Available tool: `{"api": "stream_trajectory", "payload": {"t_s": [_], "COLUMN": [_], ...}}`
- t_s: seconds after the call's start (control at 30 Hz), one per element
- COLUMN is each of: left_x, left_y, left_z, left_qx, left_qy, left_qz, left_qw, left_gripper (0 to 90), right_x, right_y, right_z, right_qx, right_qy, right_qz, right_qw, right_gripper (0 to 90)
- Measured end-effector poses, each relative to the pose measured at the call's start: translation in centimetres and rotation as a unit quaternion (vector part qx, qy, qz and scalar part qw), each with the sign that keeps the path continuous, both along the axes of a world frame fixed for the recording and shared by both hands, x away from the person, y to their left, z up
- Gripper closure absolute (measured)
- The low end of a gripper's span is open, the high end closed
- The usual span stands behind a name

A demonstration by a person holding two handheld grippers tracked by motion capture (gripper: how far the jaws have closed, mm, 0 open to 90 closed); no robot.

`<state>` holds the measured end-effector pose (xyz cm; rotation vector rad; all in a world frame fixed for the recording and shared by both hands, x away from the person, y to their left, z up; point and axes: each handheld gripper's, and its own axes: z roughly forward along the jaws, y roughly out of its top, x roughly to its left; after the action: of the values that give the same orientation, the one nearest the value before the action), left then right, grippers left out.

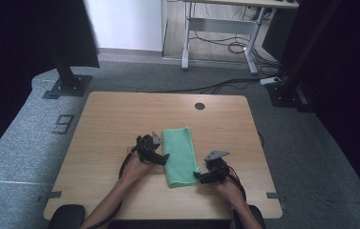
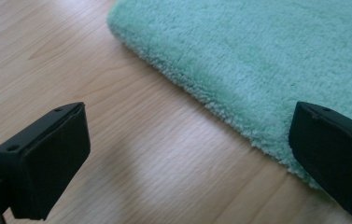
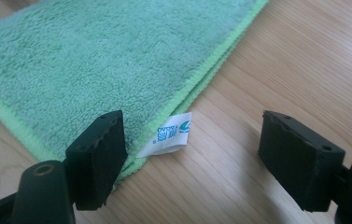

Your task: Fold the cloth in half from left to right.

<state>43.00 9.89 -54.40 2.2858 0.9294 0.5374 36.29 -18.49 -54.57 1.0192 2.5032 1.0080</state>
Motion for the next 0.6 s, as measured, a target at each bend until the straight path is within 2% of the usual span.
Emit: {"api": "stream_trajectory", "payload": {"t_s": [0.17, 0.6], "left_x": [0.3, 1.1], "left_y": [1.1, 3.9], "left_z": [-0.1, 0.1], "left_qx": [-0.006, 0.004], "left_qy": [0.003, 0.003], "left_qz": [0.011, 0.039], "left_qw": [0.9999, 0.9992], "left_gripper": [0.0, 0.0], "right_x": [0.1, 0.9], "right_y": [1.4, 5.0], "right_z": [0.0, 0.0], "right_qx": [-0.002, -0.004], "right_qy": [-0.001, -0.006], "right_qz": [0.008, 0.033], "right_qw": [1.0, 0.9994], "right_gripper": [21.8, 20.2]}}
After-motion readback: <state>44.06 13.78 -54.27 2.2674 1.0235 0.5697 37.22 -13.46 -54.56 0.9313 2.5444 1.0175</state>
